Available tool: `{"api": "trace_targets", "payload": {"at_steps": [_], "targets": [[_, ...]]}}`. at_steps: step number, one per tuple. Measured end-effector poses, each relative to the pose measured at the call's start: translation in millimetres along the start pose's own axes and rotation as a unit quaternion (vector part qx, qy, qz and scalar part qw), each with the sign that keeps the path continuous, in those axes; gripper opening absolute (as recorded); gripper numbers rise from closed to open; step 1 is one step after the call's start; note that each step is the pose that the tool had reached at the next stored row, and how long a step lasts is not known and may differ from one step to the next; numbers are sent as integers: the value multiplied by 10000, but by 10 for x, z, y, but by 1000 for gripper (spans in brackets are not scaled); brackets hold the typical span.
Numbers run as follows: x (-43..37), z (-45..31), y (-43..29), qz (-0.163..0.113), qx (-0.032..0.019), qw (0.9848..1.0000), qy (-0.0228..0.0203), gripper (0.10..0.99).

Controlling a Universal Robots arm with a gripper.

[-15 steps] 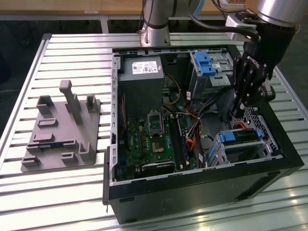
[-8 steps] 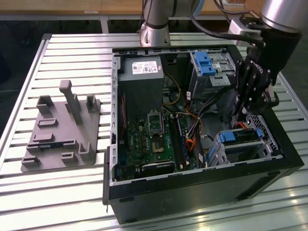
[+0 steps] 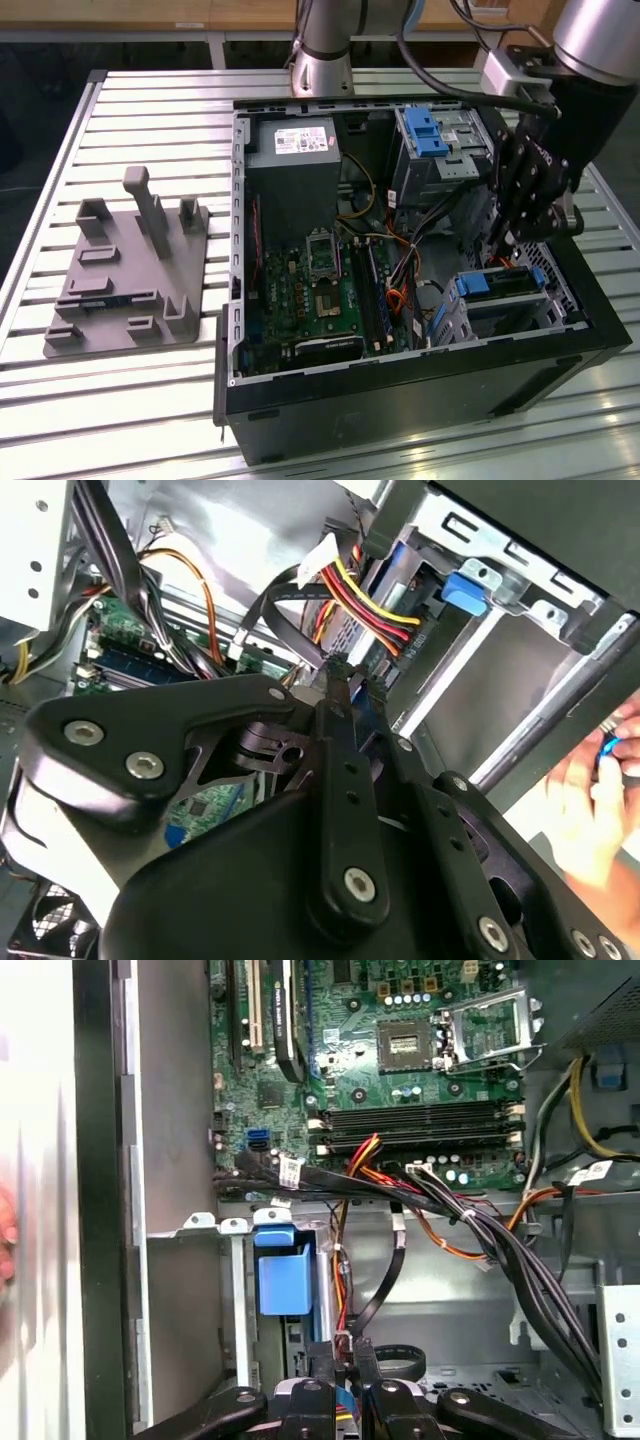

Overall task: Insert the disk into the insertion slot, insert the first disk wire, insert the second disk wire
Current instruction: 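Insert the second disk wire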

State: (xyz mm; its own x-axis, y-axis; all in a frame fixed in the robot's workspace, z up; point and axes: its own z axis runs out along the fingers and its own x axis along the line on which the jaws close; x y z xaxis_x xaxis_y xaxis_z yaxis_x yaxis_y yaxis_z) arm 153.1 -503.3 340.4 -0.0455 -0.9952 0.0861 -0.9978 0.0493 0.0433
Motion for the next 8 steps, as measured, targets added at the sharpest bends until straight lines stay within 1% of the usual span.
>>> {"api": "trace_targets", "payload": {"at_steps": [1, 4, 8], "targets": [[20, 1, -1, -1, -1, 10000, -25, 196], [84, 7, -4, -3, -3, 10000, -66, 196], [155, 12, -10, -6, -6, 9999, -132, 196]]}}
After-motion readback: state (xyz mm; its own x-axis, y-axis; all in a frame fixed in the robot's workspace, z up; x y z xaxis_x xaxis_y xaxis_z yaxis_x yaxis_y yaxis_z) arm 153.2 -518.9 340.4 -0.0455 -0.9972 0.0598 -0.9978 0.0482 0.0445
